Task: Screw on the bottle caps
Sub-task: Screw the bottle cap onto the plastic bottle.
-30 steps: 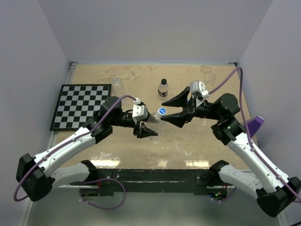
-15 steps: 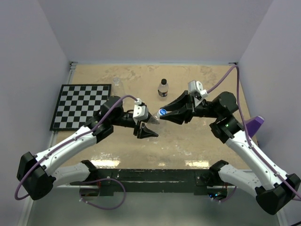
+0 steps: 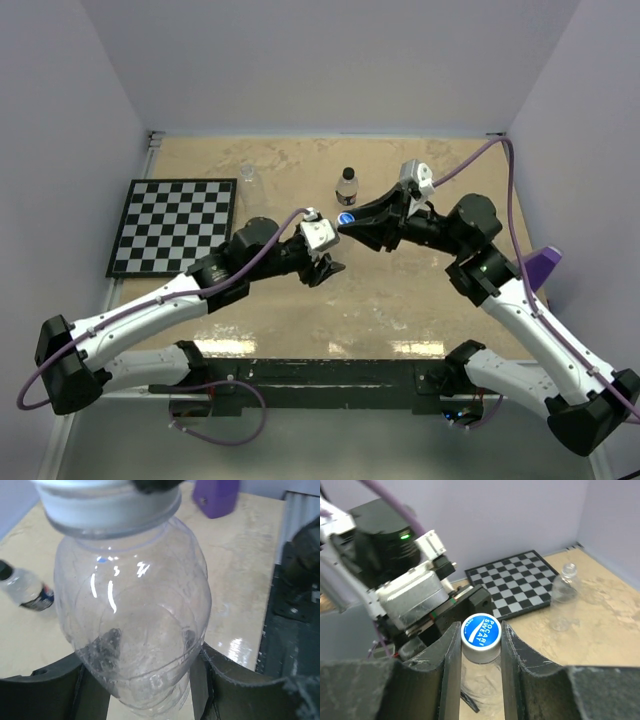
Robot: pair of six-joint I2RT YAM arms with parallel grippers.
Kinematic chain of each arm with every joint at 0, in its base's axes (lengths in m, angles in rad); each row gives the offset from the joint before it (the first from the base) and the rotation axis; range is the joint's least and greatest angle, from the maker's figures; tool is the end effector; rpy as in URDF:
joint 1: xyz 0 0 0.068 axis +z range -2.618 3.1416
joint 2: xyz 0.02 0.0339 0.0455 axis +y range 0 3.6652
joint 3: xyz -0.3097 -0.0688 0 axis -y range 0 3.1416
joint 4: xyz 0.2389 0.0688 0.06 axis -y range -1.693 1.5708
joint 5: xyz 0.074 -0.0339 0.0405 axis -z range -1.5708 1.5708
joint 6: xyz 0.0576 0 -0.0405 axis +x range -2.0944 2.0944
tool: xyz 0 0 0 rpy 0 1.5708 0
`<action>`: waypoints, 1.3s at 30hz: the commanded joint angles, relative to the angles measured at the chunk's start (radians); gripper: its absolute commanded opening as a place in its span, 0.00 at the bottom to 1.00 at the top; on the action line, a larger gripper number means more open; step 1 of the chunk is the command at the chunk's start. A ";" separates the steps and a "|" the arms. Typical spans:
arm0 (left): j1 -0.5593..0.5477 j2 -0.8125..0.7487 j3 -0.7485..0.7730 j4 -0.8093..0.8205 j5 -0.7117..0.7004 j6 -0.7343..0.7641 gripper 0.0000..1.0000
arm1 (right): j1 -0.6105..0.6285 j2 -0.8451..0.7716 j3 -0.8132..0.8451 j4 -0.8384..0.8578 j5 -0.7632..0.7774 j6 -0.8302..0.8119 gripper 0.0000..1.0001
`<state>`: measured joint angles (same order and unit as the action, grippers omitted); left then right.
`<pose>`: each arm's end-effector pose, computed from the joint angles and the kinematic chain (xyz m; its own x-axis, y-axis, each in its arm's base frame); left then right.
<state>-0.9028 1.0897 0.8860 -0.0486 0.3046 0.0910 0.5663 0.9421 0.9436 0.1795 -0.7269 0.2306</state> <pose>0.1398 -0.2051 0.3663 -0.0696 0.2281 -0.9711 0.9390 0.3436 0.0134 0.1413 0.1352 0.4454 -0.0698 0.1580 -0.9850 -0.9621 0.2504 0.1084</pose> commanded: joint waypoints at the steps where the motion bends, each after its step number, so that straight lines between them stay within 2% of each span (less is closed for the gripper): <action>1: -0.103 0.016 0.082 0.077 -0.451 -0.058 0.00 | 0.037 0.015 0.023 -0.133 0.381 0.018 0.00; 6: -0.223 0.076 0.108 0.131 -0.773 -0.116 0.00 | 0.082 -0.011 -0.045 -0.097 0.622 0.124 0.00; 8: -0.263 0.113 0.125 0.141 -0.849 -0.105 0.00 | 0.107 -0.012 -0.054 -0.106 0.705 0.134 0.00; 11: -0.281 0.133 0.133 0.154 -0.874 -0.108 0.00 | 0.116 -0.020 -0.071 -0.083 0.724 0.148 0.00; 15: -0.277 0.115 0.122 0.132 -0.845 -0.096 0.00 | 0.116 -0.078 -0.103 -0.011 0.643 0.163 0.00; 16: -0.274 0.105 0.116 0.125 -0.828 -0.096 0.00 | 0.113 -0.089 -0.097 -0.009 0.635 0.155 0.04; 20: -0.230 0.064 0.073 0.110 -0.704 -0.073 0.00 | 0.110 -0.104 -0.063 -0.026 0.569 0.119 0.34; 23: -0.162 0.032 0.038 0.102 -0.552 -0.082 0.00 | 0.090 -0.117 -0.043 -0.018 0.492 0.107 0.50; 27: -0.075 -0.030 -0.012 0.110 -0.397 -0.111 0.00 | 0.040 -0.134 -0.017 -0.008 0.358 0.079 0.65; 31: -0.019 -0.074 -0.033 0.096 -0.173 -0.055 0.00 | -0.020 -0.137 -0.012 0.060 0.169 0.070 0.71; 36: 0.018 -0.097 -0.059 0.128 0.057 -0.033 0.00 | -0.043 -0.117 -0.022 0.143 -0.052 0.067 0.72; 39: 0.027 -0.082 -0.055 0.133 0.169 -0.022 0.00 | -0.045 -0.111 -0.020 0.163 -0.126 0.053 0.71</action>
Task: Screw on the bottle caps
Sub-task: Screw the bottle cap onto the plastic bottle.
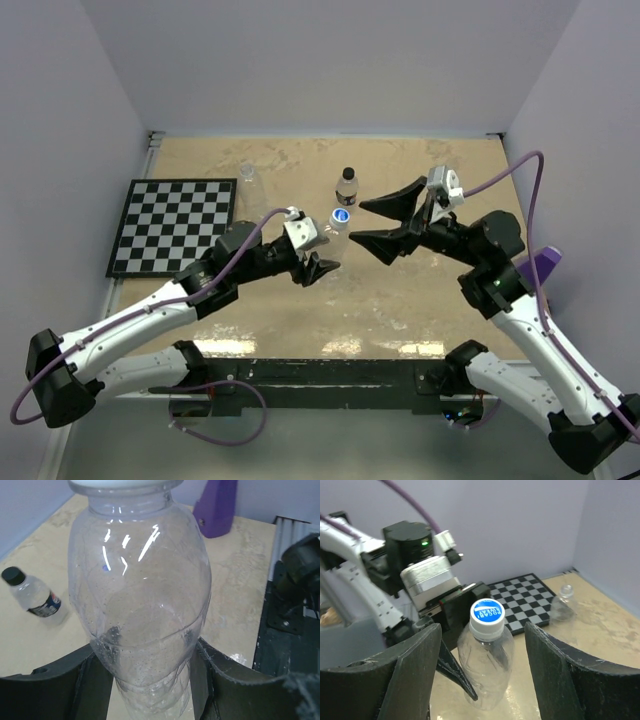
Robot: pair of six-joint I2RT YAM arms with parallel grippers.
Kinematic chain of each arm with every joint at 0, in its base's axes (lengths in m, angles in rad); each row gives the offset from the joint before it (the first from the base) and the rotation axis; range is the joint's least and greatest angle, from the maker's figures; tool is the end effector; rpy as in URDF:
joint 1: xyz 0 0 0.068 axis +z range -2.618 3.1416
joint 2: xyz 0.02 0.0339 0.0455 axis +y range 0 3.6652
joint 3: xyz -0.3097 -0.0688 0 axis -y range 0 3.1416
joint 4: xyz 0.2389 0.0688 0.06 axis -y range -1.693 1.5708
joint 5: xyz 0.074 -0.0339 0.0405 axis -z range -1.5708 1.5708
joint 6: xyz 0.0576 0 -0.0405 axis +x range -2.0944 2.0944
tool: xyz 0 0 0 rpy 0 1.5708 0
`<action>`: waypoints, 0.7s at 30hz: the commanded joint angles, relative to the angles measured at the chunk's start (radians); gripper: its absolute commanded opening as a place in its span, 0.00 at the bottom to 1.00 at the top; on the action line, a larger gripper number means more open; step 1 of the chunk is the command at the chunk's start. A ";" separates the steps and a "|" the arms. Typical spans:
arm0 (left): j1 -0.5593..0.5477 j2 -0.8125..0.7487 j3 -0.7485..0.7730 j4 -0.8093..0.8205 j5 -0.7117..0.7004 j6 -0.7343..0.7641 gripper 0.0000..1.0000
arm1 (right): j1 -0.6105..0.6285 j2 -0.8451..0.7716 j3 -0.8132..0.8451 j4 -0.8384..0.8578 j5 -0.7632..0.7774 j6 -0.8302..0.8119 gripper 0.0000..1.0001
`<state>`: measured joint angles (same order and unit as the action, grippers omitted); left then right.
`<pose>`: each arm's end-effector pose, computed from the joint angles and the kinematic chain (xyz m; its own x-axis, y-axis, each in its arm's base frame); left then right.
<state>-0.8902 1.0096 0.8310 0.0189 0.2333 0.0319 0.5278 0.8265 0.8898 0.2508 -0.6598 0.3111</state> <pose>0.1340 -0.1866 0.3716 -0.0713 0.1374 -0.9879 0.9025 0.4307 -0.0053 0.1191 0.1103 0.4532 -0.0219 0.2672 -0.9634 -0.9400 0.3227 0.1108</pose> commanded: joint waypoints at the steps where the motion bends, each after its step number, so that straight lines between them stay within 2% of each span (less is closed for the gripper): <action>1: 0.014 0.004 0.002 0.069 0.265 0.043 0.00 | -0.006 0.003 0.037 0.093 -0.207 -0.030 0.71; 10: 0.014 0.038 0.042 0.072 0.423 0.086 0.00 | -0.006 0.034 0.069 0.068 -0.305 -0.058 0.65; 14: 0.014 0.050 0.060 0.064 0.446 0.102 0.00 | -0.006 0.056 0.083 0.064 -0.334 -0.055 0.57; 21: 0.014 0.066 0.086 0.052 0.443 0.111 0.00 | -0.006 0.074 0.087 0.048 -0.373 -0.058 0.52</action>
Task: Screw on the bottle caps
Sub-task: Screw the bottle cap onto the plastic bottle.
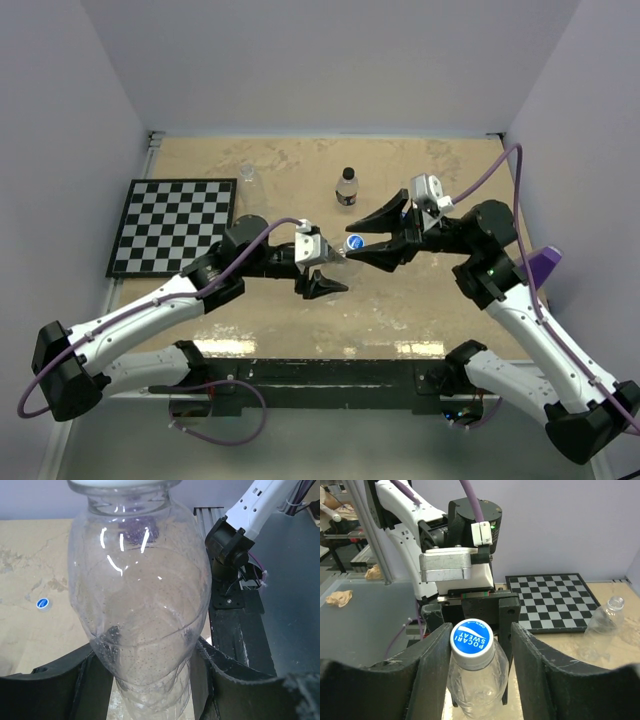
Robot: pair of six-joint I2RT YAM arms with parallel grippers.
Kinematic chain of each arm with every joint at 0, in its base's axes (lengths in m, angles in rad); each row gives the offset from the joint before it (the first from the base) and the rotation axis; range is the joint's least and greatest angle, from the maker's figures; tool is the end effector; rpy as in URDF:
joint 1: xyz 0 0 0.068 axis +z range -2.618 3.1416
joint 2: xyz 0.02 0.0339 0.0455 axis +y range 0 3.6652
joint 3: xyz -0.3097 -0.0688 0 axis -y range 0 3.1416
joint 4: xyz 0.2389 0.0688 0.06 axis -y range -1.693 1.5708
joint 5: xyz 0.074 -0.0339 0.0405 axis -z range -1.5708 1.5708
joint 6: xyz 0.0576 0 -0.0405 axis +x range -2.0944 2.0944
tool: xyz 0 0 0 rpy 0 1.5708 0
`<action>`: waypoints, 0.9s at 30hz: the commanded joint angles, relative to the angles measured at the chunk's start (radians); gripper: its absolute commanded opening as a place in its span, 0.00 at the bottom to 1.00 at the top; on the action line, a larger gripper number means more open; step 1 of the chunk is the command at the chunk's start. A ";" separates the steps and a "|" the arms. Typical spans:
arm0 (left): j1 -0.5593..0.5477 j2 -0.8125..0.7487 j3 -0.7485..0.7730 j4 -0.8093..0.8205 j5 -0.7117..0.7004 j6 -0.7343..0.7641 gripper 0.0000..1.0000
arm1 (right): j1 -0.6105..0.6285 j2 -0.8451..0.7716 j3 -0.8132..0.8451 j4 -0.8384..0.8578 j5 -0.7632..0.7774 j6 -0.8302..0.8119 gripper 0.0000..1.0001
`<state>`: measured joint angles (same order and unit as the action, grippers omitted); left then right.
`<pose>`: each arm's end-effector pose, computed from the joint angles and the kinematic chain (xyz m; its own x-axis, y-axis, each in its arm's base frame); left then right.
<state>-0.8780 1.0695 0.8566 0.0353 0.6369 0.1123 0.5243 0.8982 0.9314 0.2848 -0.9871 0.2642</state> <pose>0.1242 -0.2033 0.3720 -0.0009 0.1422 -0.9898 0.9989 0.0474 0.0059 0.1181 0.1238 0.4567 0.0101 0.1721 -0.9850 -0.9993 0.0366 -0.0038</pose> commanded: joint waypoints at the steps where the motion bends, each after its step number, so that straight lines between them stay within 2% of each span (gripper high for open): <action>1: 0.002 0.010 0.064 0.034 0.040 0.030 0.00 | -0.003 0.004 0.046 0.010 -0.045 -0.011 0.48; 3: 0.002 0.020 0.071 0.028 0.038 0.033 0.00 | -0.003 0.004 0.047 0.005 -0.038 -0.010 0.35; 6: 0.002 0.026 0.078 0.005 -0.002 0.035 0.00 | -0.003 0.004 0.049 -0.013 -0.006 -0.017 0.03; 7: 0.001 0.024 0.081 0.000 -0.052 0.030 0.00 | -0.003 0.002 0.052 -0.028 0.033 -0.028 0.00; 11: -0.035 0.007 0.084 -0.017 -0.257 0.006 0.00 | -0.001 0.001 0.073 -0.130 0.201 -0.082 0.00; 17: -0.212 0.043 0.151 -0.097 -0.816 0.000 0.00 | 0.022 0.001 0.055 -0.223 0.543 -0.063 0.00; 22: -0.274 0.093 0.165 -0.052 -1.110 -0.091 0.00 | 0.124 0.019 0.034 -0.245 0.842 0.012 0.00; 25: -0.328 0.141 0.176 0.001 -1.255 -0.096 0.00 | 0.161 0.028 0.011 -0.250 1.013 0.049 0.00; 27: -0.354 0.168 0.177 0.037 -1.296 -0.085 0.00 | 0.163 0.030 -0.019 -0.224 1.062 0.073 0.00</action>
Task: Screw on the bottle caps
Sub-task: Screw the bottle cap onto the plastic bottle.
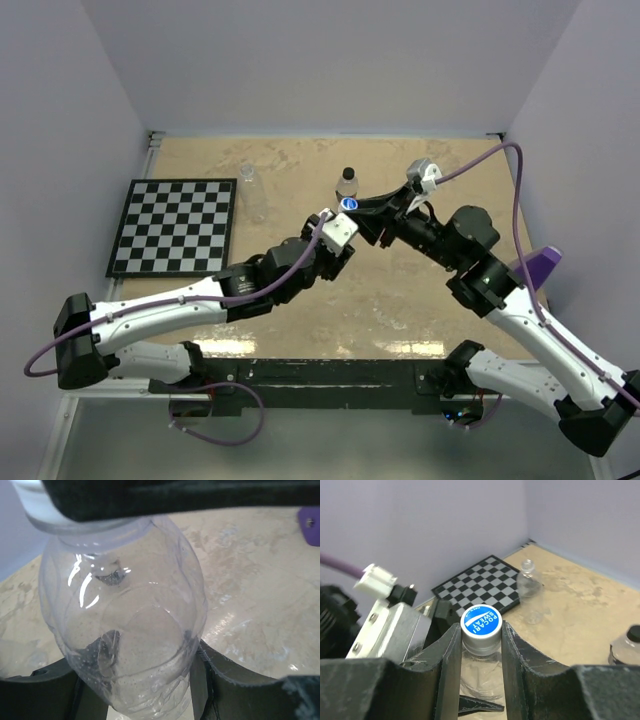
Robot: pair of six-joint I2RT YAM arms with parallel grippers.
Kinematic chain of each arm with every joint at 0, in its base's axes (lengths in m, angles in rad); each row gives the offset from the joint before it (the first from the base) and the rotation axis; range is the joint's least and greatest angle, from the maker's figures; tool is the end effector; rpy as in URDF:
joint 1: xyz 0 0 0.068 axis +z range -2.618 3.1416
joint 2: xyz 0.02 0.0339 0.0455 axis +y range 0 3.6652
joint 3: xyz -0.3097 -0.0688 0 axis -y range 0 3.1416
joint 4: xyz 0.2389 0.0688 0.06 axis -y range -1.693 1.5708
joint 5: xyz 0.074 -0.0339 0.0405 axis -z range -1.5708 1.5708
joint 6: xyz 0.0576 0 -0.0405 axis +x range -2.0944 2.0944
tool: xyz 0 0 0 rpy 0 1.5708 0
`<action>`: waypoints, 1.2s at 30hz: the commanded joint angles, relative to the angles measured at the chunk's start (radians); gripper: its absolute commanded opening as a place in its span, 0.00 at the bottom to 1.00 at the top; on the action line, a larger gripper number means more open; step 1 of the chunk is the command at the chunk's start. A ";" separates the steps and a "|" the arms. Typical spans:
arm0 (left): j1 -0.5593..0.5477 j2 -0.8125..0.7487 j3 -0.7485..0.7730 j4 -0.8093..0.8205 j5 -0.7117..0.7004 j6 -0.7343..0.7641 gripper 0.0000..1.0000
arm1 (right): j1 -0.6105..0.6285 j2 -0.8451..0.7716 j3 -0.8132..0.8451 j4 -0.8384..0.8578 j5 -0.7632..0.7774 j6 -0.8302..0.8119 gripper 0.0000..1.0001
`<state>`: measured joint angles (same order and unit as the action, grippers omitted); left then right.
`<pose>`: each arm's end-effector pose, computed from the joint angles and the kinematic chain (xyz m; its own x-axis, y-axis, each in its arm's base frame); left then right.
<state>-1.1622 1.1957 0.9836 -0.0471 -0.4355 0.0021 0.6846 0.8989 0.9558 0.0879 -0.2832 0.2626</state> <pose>0.1315 -0.2425 0.3777 -0.1004 0.2368 -0.9664 0.6702 0.7339 0.1102 0.1372 0.1328 0.4480 -0.1053 0.2358 -0.9661 -0.8222 0.5258 0.2179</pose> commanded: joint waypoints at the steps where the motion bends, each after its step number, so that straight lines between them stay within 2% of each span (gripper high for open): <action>1: -0.074 0.054 0.052 0.131 -0.230 0.029 0.00 | 0.003 0.031 -0.057 -0.013 0.361 0.082 0.00; 5: -0.074 0.062 0.050 0.116 -0.206 0.026 0.00 | 0.003 -0.005 -0.104 0.068 0.287 0.102 0.00; 6: -0.068 0.051 0.043 0.113 -0.195 0.027 0.00 | 0.003 -0.021 -0.112 0.091 0.286 0.112 0.05; 9: -0.031 -0.004 0.003 0.105 -0.088 0.023 0.00 | 0.001 -0.055 -0.086 0.081 0.228 0.066 0.30; 13: 0.116 -0.102 -0.087 0.113 0.230 0.007 0.00 | -0.019 -0.084 -0.046 0.055 0.142 0.017 0.54; 16: 0.206 -0.163 -0.128 0.113 0.479 0.018 0.00 | -0.057 -0.107 -0.038 0.075 0.021 0.006 0.62; 17: 0.229 -0.174 -0.123 0.086 0.542 0.030 0.00 | -0.074 -0.112 -0.037 0.093 -0.067 0.006 0.64; 21: 0.285 -0.194 -0.122 0.062 0.760 0.061 0.00 | -0.149 -0.103 -0.042 0.189 -0.327 0.047 0.68; 27: 0.309 -0.162 -0.088 0.061 0.997 0.096 0.00 | -0.154 -0.063 -0.035 0.332 -0.574 0.095 0.70; 36: 0.311 -0.116 -0.043 0.052 1.107 0.131 0.00 | -0.155 -0.014 -0.005 0.325 -0.652 0.102 0.67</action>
<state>-0.8577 1.0744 0.8722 -0.0193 0.5777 0.0952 0.5312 0.8722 0.9012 0.3714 -0.8604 0.3458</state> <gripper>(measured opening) 0.579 0.684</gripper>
